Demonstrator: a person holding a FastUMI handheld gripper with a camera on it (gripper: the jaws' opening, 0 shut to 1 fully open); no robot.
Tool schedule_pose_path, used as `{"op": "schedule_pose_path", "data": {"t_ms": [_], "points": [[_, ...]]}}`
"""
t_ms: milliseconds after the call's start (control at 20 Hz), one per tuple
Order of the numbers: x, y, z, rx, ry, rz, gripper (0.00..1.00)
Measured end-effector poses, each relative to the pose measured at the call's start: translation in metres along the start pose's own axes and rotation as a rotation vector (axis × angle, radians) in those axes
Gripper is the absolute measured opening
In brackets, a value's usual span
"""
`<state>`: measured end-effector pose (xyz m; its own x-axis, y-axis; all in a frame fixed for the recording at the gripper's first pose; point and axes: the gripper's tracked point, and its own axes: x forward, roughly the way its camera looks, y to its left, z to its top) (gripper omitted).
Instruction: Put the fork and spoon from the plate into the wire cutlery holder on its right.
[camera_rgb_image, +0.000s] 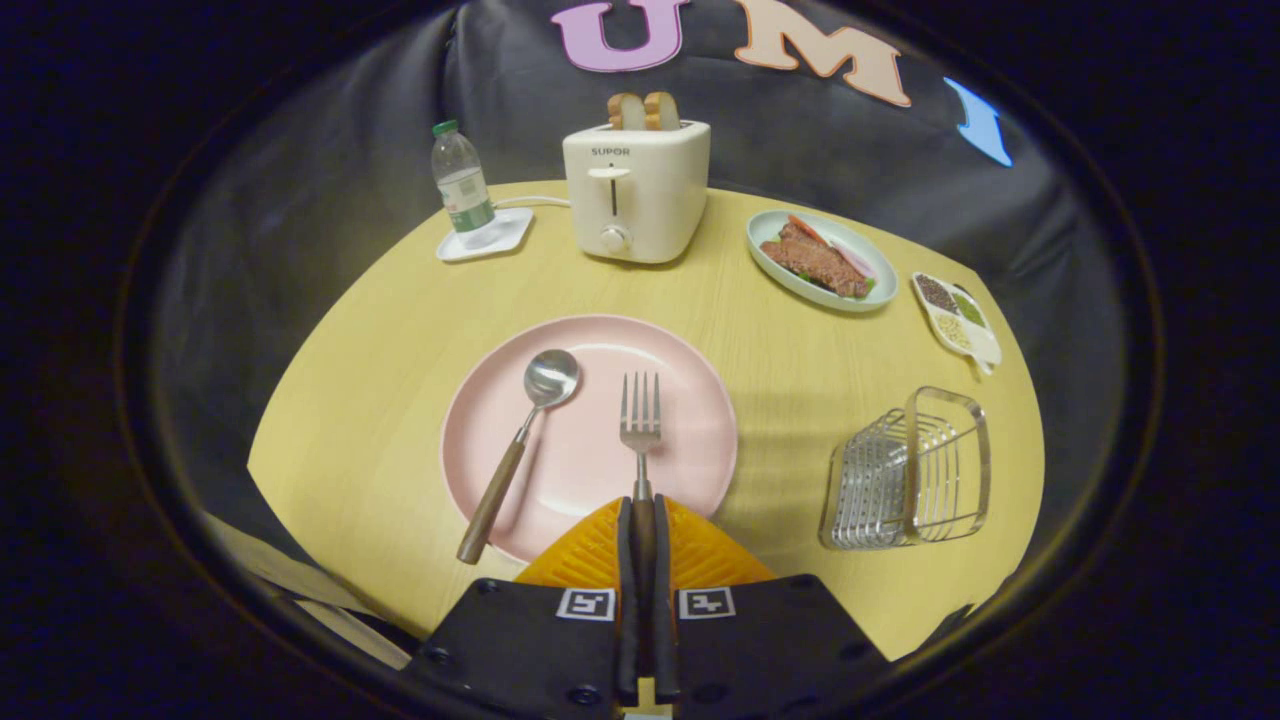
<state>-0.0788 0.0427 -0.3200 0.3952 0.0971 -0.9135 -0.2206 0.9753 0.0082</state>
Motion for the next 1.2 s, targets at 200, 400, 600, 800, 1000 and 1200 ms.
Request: {"op": "schedule_pose_path", "data": {"t_ms": [200, 400, 600, 800, 1000, 1200], "points": [[-0.027, -0.017, 0.005, 0.004, 0.001, 0.014, 0.09], [-0.054, -0.042, 0.011, 0.008, 0.0, 0.019, 0.09], [-0.076, -0.078, 0.017, -0.031, 0.004, 0.001, 0.09], [-0.087, -0.112, 0.017, -0.062, 0.018, -0.016, 0.09], [-0.093, -0.144, 0.011, -0.102, 0.046, -0.025, 0.09], [-0.092, -0.168, -0.002, -0.138, 0.11, -0.02, 0.09]]}}
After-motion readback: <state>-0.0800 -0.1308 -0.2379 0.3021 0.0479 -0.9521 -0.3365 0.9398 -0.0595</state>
